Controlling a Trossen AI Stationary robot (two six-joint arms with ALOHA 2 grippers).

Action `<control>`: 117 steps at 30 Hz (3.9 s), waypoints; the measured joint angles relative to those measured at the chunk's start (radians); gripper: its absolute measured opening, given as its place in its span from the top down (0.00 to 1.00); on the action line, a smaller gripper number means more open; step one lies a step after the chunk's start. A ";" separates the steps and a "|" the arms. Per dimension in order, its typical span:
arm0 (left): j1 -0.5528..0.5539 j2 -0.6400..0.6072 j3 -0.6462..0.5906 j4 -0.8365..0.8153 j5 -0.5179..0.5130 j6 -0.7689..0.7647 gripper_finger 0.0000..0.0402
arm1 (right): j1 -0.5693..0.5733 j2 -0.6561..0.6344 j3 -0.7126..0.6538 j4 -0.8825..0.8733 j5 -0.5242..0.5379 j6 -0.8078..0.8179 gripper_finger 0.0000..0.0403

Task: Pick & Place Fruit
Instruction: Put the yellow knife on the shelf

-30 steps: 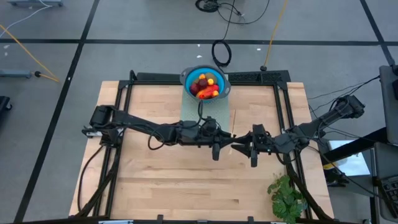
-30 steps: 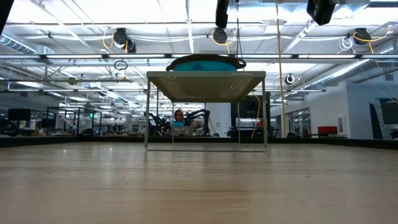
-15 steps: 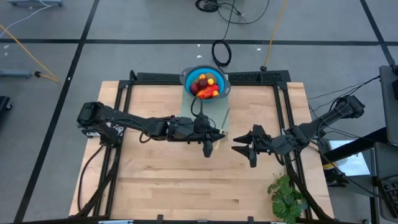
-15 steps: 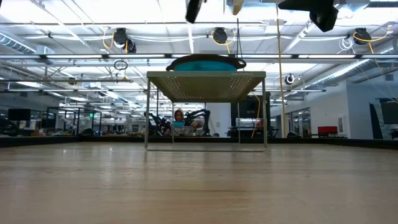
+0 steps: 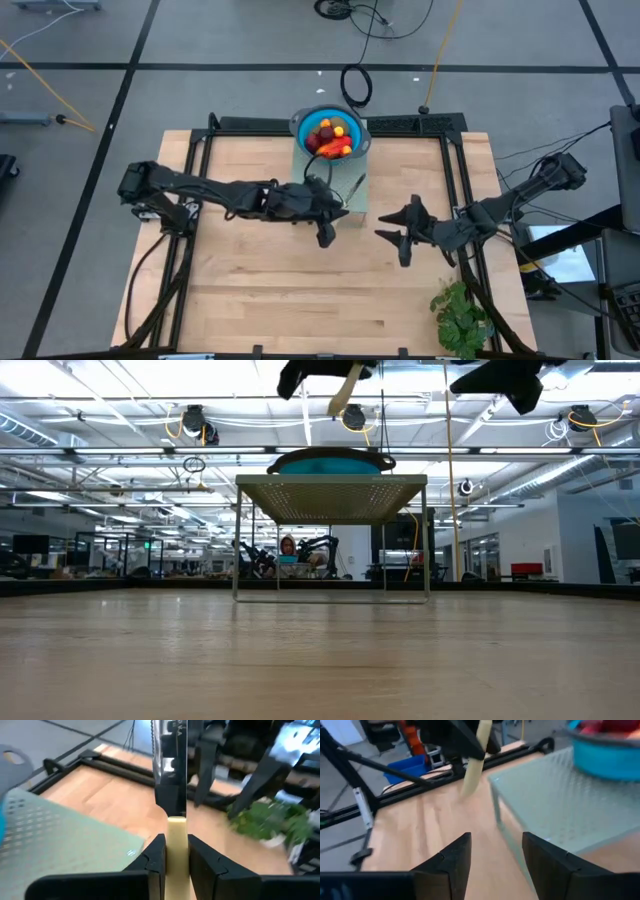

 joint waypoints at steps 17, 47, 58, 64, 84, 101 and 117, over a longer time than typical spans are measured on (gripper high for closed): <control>0.092 0.000 0.115 -0.314 0.056 0.217 0.85 | -0.109 -0.187 -0.052 -0.033 -0.265 -0.285 0.63; 0.157 0.024 0.157 -0.501 0.150 0.392 0.85 | -0.603 -0.611 -0.466 0.240 -1.023 -0.298 0.66; 0.175 0.191 0.381 -0.778 0.127 0.551 0.85 | -0.638 -0.612 -0.468 0.240 -1.024 -0.286 0.66; 0.198 0.287 0.528 -0.938 0.123 0.592 0.85 | -0.637 -0.612 -0.468 0.239 -1.024 -0.271 0.66; 0.240 0.405 0.690 -1.137 0.132 0.572 0.85 | -0.637 -0.612 -0.468 0.239 -1.025 -0.270 0.66; 0.248 0.431 0.690 -1.147 0.117 0.581 0.85 | -0.637 -0.611 -0.468 0.239 -1.025 -0.244 0.66; 0.253 0.445 0.684 -1.147 0.132 0.591 0.85 | -0.637 -0.611 -0.468 0.239 -1.025 -0.244 0.66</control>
